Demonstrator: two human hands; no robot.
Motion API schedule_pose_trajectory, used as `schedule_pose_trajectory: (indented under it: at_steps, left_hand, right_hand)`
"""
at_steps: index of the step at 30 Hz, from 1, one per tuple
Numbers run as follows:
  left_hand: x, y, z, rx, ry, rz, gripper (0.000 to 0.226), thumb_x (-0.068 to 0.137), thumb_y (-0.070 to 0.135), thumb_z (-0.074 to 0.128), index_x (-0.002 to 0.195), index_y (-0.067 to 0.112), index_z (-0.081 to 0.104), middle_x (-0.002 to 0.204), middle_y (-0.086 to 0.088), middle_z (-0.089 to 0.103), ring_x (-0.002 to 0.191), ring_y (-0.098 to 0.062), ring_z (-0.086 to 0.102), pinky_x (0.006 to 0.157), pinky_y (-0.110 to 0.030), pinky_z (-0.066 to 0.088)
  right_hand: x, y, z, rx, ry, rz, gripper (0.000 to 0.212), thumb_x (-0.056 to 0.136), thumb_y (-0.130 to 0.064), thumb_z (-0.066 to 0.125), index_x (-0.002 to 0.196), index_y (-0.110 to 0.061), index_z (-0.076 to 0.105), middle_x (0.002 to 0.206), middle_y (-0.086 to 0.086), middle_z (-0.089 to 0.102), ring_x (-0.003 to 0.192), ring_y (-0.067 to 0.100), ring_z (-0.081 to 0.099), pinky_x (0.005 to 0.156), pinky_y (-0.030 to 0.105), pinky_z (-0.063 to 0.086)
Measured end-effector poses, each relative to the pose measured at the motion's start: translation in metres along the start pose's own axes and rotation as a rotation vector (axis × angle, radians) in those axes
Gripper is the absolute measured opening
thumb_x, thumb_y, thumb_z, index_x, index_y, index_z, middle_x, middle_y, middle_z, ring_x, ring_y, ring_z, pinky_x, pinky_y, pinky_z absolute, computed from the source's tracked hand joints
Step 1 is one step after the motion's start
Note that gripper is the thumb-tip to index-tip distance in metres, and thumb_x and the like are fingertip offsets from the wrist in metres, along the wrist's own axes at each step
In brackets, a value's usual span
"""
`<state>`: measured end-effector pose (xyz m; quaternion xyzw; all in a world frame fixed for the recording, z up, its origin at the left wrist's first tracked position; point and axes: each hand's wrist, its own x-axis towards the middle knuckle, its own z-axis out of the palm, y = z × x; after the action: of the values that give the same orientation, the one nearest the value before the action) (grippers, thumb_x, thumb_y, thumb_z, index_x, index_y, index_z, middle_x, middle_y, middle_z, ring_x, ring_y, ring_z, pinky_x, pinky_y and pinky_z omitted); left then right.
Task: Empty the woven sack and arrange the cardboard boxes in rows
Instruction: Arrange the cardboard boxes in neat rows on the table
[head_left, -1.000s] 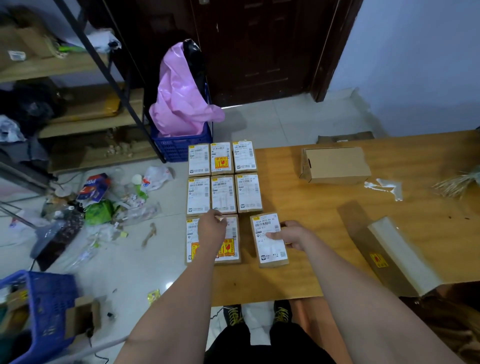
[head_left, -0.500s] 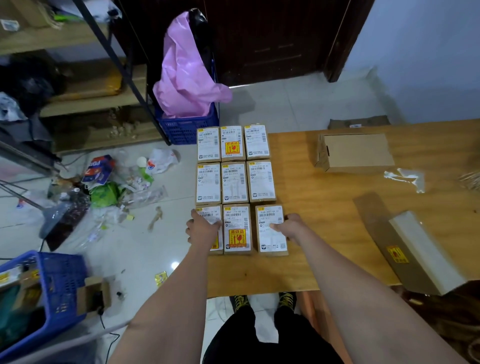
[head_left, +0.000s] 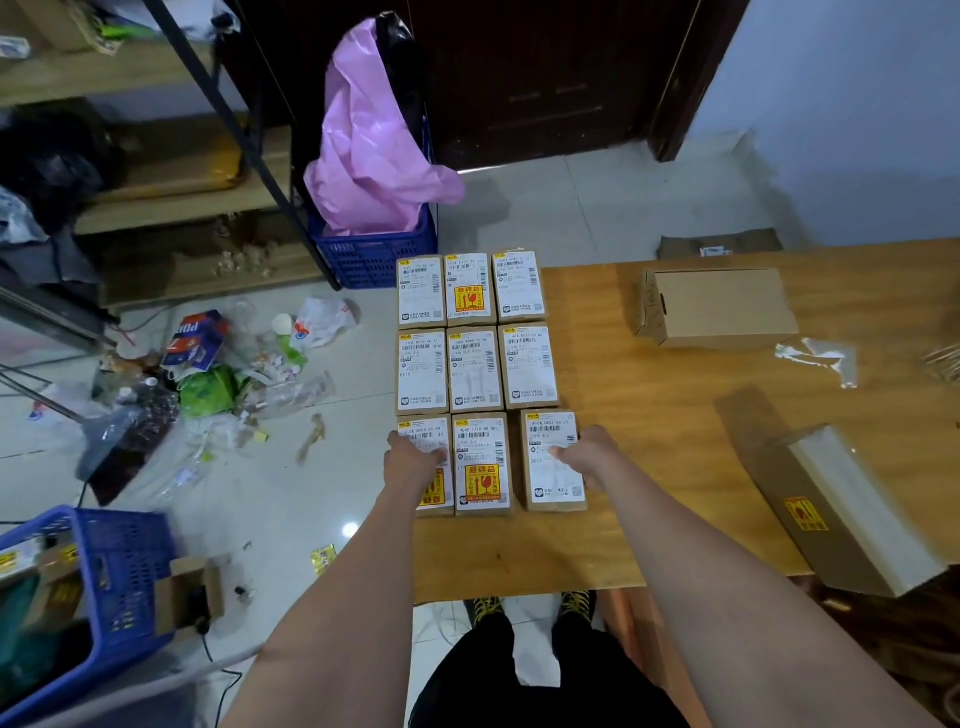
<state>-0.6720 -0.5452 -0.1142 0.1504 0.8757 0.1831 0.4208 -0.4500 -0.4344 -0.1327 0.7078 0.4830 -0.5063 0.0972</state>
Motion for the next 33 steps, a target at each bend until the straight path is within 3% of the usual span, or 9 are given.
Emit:
schedule_pose_trajectory:
  at_steps: [6, 12, 19, 24, 33]
  left_hand:
    - [0.003, 0.001, 0.001, -0.045, -0.008, -0.010, 0.070, 0.085, 0.018, 0.073, 0.139, 0.005, 0.031, 0.133, -0.019, 0.054, 0.117, -0.036, 0.057, 0.090, -0.043, 0.052]
    - [0.004, 0.001, 0.000, -0.053, -0.012, -0.016, 0.065, 0.085, 0.017, 0.073, 0.136, 0.005, 0.033, 0.131, -0.018, 0.056, 0.117, -0.036, 0.057, 0.090, -0.042, 0.051]
    - [0.005, 0.001, 0.000, -0.057, -0.015, -0.018, 0.062, 0.086, 0.017, 0.073, 0.134, 0.006, 0.036, 0.129, -0.017, 0.058, 0.113, -0.034, 0.060, 0.087, -0.041, 0.052]
    - [0.005, 0.002, 0.000, -0.059, -0.014, -0.021, 0.062, 0.085, 0.016, 0.073, 0.134, 0.005, 0.036, 0.129, -0.017, 0.058, 0.115, -0.034, 0.059, 0.086, -0.040, 0.051]
    - [0.003, 0.001, -0.001, -0.047, -0.021, -0.005, 0.065, 0.087, 0.020, 0.073, 0.137, 0.006, 0.033, 0.132, -0.017, 0.057, 0.118, -0.035, 0.058, 0.091, -0.043, 0.051]
  right_hand:
    - [-0.004, -0.006, 0.001, -0.103, 0.009, -0.022, 0.060, 0.086, -0.033, 0.074, 0.133, -0.003, 0.052, 0.132, 0.012, 0.060, 0.117, 0.030, 0.060, 0.082, 0.032, 0.053]
    - [-0.010, -0.014, 0.004, -0.135, 0.003, -0.046, 0.066, 0.088, -0.034, 0.072, 0.139, -0.001, 0.046, 0.139, 0.012, 0.054, 0.124, 0.030, 0.055, 0.092, 0.033, 0.050]
    - [-0.020, -0.023, 0.006, -0.172, -0.017, -0.060, 0.044, 0.092, -0.027, 0.069, 0.127, -0.004, 0.056, 0.132, 0.011, 0.061, 0.117, 0.027, 0.060, 0.086, 0.029, 0.052]
    - [-0.027, -0.025, 0.004, -0.181, 0.001, -0.057, 0.043, 0.095, -0.023, 0.065, 0.129, -0.002, 0.052, 0.135, 0.012, 0.057, 0.120, 0.028, 0.057, 0.080, 0.027, 0.047]
    - [-0.027, -0.024, 0.007, -0.144, -0.014, -0.062, 0.047, 0.093, -0.026, 0.066, 0.132, -0.004, 0.052, 0.135, 0.011, 0.058, 0.120, 0.029, 0.058, 0.090, 0.032, 0.051]
